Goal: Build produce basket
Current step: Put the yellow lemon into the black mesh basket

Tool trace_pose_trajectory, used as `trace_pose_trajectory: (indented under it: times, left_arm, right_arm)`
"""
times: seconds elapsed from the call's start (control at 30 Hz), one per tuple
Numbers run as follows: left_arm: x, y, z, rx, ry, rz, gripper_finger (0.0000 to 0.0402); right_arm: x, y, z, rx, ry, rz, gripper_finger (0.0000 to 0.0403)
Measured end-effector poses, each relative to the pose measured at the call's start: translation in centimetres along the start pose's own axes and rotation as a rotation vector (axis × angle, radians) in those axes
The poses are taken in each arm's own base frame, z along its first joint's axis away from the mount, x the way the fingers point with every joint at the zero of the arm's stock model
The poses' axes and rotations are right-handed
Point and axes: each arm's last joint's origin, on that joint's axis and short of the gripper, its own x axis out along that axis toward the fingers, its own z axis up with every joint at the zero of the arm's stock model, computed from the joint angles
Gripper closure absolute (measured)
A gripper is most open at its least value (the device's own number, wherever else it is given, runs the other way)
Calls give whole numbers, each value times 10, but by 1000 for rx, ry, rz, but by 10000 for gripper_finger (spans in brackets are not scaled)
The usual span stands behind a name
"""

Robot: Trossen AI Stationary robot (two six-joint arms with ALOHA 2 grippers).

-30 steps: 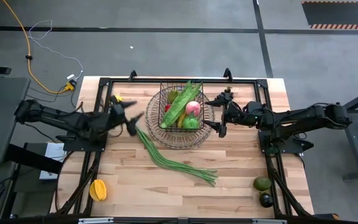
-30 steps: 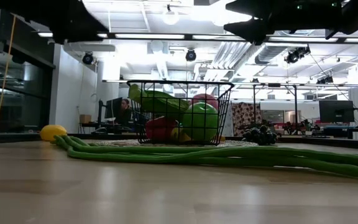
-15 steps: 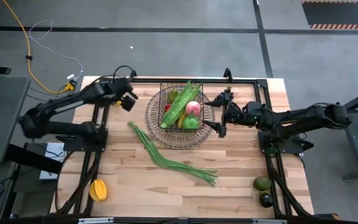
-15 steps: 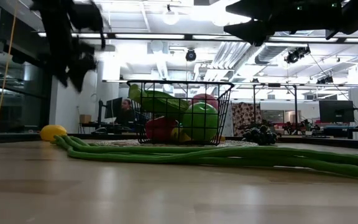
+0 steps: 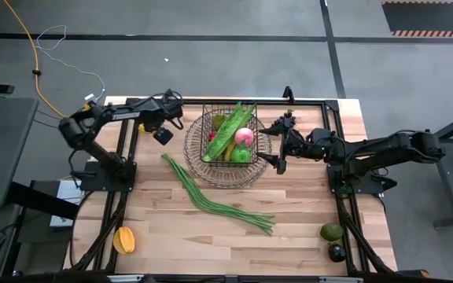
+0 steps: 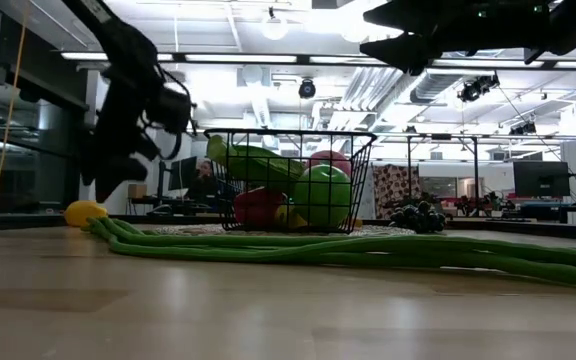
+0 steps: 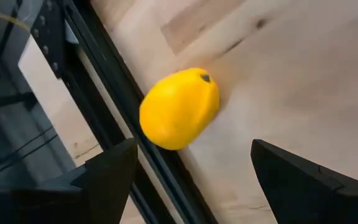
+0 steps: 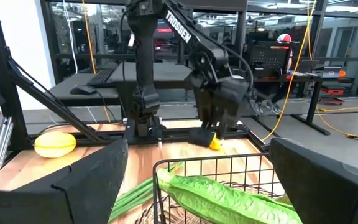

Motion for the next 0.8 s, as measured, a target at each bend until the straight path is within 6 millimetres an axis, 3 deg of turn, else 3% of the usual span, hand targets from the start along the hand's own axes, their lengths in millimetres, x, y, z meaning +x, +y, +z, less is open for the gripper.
trace_pose_trajectory:
  times: [0.33, 0.8]
  left_arm:
    - [36, -19, 14, 49, 102, 127, 98]
    - [58, -30, 22, 81, 99, 333, 100]
  right_arm:
    - [0, 0, 0, 0, 0, 0, 22]
    - [0, 0, 0, 0, 1, 0, 22]
